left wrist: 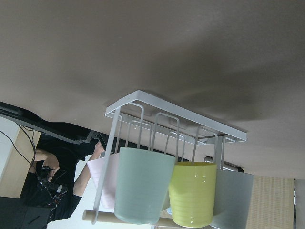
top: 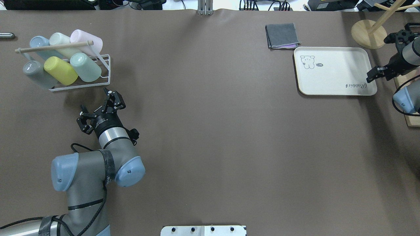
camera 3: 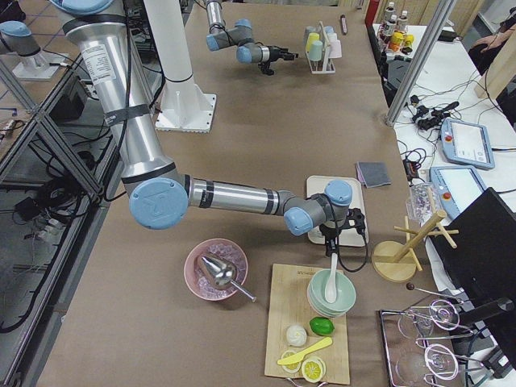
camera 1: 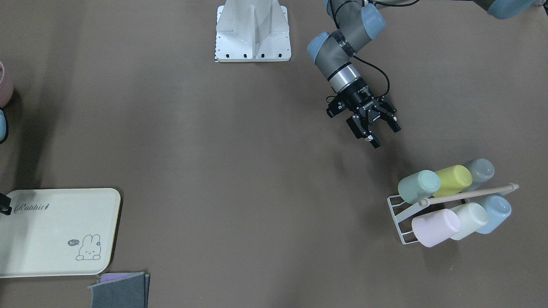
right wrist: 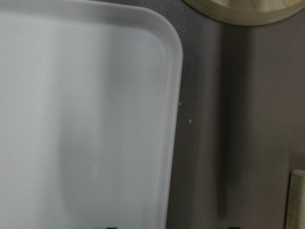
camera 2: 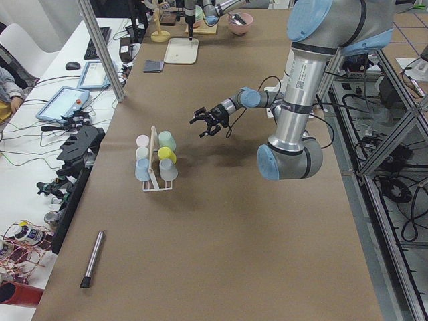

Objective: Pick up and place green cup on tray

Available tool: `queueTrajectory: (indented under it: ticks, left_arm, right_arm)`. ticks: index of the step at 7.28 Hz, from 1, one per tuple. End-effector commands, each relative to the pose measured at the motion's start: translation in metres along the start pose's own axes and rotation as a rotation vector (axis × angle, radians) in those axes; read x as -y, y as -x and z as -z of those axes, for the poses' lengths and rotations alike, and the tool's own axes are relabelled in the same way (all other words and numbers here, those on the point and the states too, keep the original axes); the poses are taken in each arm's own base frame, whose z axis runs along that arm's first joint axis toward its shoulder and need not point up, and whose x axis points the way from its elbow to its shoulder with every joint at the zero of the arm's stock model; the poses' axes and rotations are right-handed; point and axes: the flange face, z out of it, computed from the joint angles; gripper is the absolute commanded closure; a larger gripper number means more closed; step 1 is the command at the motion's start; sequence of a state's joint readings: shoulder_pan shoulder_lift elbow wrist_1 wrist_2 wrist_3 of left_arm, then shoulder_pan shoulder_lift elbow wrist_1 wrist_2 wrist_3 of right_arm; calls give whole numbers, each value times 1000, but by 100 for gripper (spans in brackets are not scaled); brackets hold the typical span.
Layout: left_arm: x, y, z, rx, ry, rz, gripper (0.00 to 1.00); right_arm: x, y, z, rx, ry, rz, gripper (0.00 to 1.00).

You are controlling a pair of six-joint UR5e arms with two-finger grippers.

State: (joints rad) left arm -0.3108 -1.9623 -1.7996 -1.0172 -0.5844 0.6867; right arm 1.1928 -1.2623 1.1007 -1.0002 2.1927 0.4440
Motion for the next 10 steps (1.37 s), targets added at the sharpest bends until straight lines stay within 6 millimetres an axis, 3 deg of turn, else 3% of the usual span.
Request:
queueTrajectory:
  ticks: [1, 2, 4, 7, 10]
  left_arm:
    - [3, 1, -10, 35, 47, -8, 5]
    - [2, 1, -23, 32, 70, -12, 5]
    - [0, 10, -41, 68, 37, -46, 5]
    - [25, -26, -98, 201, -34, -120, 5]
    - [28, -31, -104, 237, -39, -132, 5]
  right_arm:
    - [-2, 3, -7, -2, 11, 4, 33]
    - [-1, 1, -9, -4, 16, 1, 34]
    - [-1, 1, -9, -3, 17, 0, 48]
    - [0, 4, -5, 3, 10, 3, 68]
    - [0, 4, -5, 12, 14, 3, 98]
